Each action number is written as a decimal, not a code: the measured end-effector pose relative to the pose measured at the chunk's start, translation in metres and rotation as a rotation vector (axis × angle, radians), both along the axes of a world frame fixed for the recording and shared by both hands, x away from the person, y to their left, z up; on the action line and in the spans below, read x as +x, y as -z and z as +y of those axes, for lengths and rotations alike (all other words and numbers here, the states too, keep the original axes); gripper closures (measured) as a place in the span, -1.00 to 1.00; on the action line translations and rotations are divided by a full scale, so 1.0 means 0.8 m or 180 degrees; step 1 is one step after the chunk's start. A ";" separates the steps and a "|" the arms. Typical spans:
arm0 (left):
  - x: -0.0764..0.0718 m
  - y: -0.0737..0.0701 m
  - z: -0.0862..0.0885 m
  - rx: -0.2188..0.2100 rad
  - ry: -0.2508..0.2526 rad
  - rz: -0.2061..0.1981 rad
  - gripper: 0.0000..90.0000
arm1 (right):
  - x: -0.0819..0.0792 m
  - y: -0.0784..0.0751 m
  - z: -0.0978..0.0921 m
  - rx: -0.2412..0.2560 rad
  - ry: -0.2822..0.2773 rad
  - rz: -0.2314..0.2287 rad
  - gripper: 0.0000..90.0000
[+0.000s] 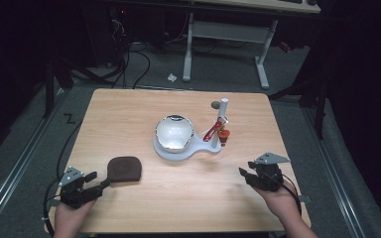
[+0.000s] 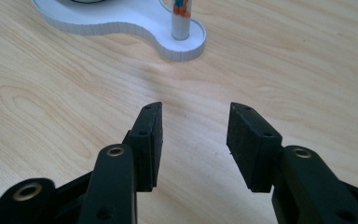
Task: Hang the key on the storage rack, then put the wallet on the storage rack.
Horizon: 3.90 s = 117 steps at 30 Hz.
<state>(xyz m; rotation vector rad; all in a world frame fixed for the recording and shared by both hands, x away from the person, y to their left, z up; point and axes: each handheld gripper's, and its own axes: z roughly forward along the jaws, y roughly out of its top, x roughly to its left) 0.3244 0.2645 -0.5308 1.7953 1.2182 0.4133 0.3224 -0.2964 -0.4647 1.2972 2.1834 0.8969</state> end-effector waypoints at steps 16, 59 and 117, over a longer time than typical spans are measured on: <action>-0.008 -0.008 -0.012 0.0165 -0.0004 -0.0084 -0.26 | -0.056 0.067 -0.017 0.0215 0.0238 -0.0454 0.14; 0.069 -0.005 -0.020 -0.0278 -0.0149 0.0251 0.41 | -0.054 0.072 -0.018 0.0331 0.0078 -0.0353 0.13; 0.001 -0.055 -0.047 -0.0317 0.0006 -0.0705 0.94 | -0.053 0.073 -0.019 0.0329 0.0136 -0.0340 0.15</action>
